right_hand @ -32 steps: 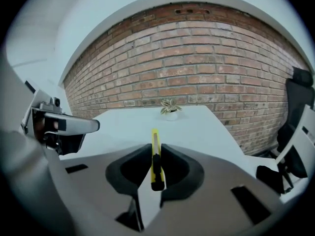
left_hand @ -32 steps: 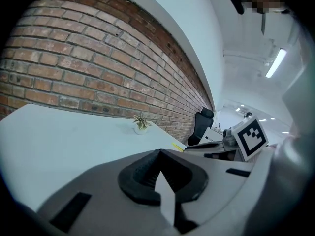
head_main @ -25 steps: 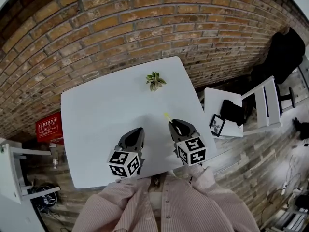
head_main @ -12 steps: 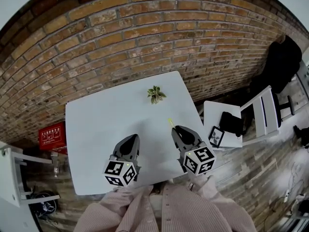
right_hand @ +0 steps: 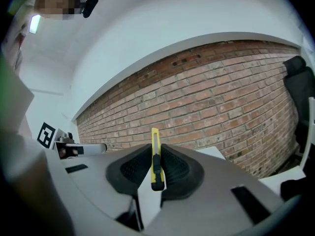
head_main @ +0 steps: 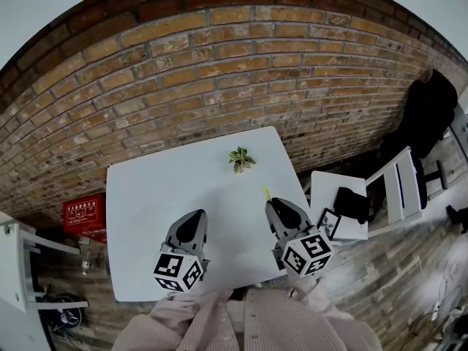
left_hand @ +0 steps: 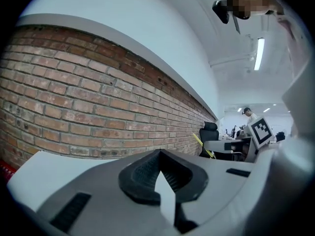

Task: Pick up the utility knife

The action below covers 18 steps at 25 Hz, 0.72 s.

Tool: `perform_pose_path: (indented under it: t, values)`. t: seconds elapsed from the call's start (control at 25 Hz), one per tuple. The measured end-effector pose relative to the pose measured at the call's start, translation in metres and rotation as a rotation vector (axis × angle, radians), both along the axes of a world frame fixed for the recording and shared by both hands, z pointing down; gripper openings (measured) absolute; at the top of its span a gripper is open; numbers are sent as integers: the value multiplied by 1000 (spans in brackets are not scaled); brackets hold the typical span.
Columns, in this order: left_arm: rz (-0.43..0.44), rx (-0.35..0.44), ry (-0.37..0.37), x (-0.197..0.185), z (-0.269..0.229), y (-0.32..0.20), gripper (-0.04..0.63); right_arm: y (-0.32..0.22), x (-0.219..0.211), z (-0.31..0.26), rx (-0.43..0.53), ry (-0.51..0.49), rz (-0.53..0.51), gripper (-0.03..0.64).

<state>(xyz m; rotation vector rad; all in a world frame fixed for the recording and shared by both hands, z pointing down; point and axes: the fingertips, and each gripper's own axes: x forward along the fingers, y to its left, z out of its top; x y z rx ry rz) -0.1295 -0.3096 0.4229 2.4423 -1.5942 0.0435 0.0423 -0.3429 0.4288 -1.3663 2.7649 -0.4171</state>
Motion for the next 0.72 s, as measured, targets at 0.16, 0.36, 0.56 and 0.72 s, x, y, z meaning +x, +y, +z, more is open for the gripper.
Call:
perform_pose_path:
  t: [0.16, 0.36, 0.56, 0.72]
  values:
    - [-11, 32, -15, -5, -13, 3, -8, 0, 7, -17, 40, -21, 20, 60]
    - [-34, 64, -35, -13, -29, 5, -8, 1, 20, -37, 80, -46, 52, 60]
    - [-56, 88, -53, -19, -38, 8, -8, 3, 37, -51, 104, -76, 90, 60]
    - [-68, 95, -61, -22, -44, 10, -8, 4, 48, -62, 121, -91, 113, 60]
